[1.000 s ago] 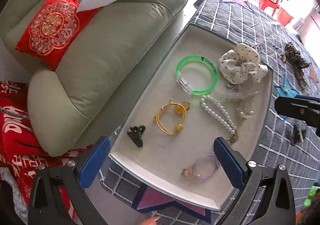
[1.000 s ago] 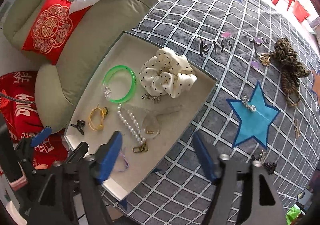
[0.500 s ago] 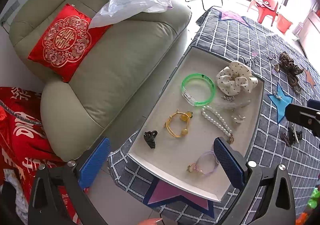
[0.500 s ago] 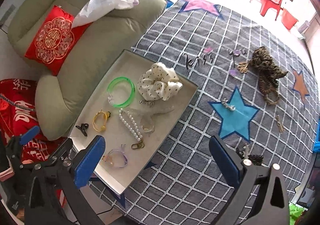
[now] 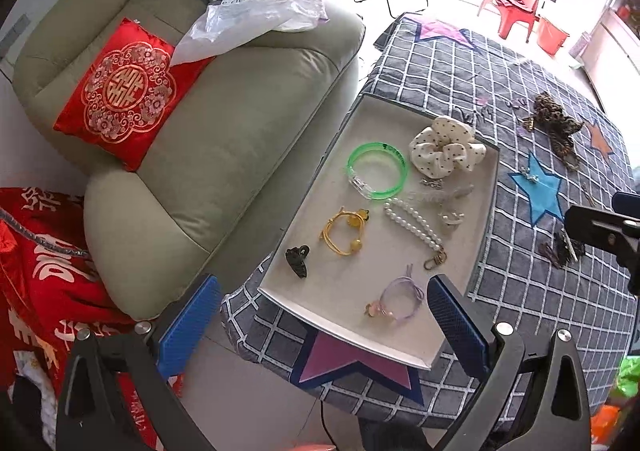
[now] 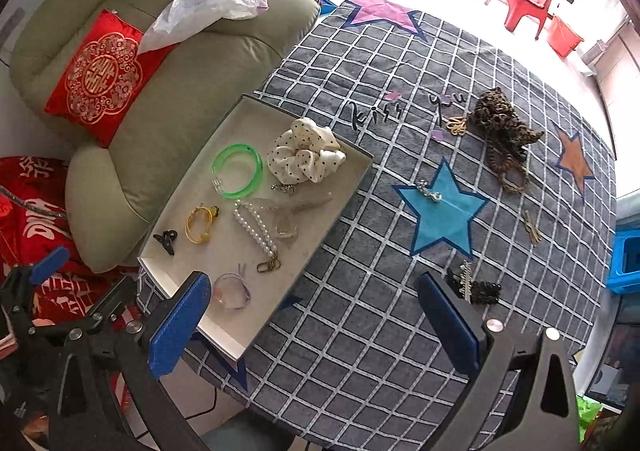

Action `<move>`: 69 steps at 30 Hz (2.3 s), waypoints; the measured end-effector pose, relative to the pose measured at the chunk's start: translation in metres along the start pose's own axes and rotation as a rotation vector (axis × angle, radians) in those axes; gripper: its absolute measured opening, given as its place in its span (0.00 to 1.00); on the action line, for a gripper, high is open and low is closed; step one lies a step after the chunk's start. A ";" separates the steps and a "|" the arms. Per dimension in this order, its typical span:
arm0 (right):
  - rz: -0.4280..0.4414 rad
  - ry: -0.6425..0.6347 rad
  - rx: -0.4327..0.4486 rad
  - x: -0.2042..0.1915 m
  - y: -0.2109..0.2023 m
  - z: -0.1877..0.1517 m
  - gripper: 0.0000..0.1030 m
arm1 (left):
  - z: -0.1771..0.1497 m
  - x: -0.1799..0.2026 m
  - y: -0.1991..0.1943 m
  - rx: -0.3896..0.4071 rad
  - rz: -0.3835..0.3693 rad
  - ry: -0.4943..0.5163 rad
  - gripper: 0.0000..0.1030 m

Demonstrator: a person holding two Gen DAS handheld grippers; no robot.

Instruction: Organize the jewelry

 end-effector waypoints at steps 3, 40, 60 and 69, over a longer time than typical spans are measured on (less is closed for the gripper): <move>-0.019 -0.003 0.019 -0.001 -0.007 -0.001 1.00 | 0.000 -0.001 -0.005 0.001 -0.013 0.001 1.00; -0.056 -0.075 0.178 -0.023 -0.072 -0.072 1.00 | -0.059 0.000 -0.080 0.123 -0.088 -0.063 1.00; -0.068 -0.030 0.264 -0.055 -0.101 -0.102 1.00 | -0.075 -0.037 -0.121 0.203 -0.058 -0.015 1.00; -0.121 0.037 0.277 -0.067 -0.105 -0.097 1.00 | -0.060 -0.057 -0.114 0.215 -0.059 0.010 1.00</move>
Point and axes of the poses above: each gripper's, at about its wrist camera, not at the fingertips, and y roughly the way its jaws point, x to its right, z to its top, the point moved 3 cm from there along y, roughly the way its jaws point, and after that the axes turned 3 degrees about z, right-handed, at the moved point
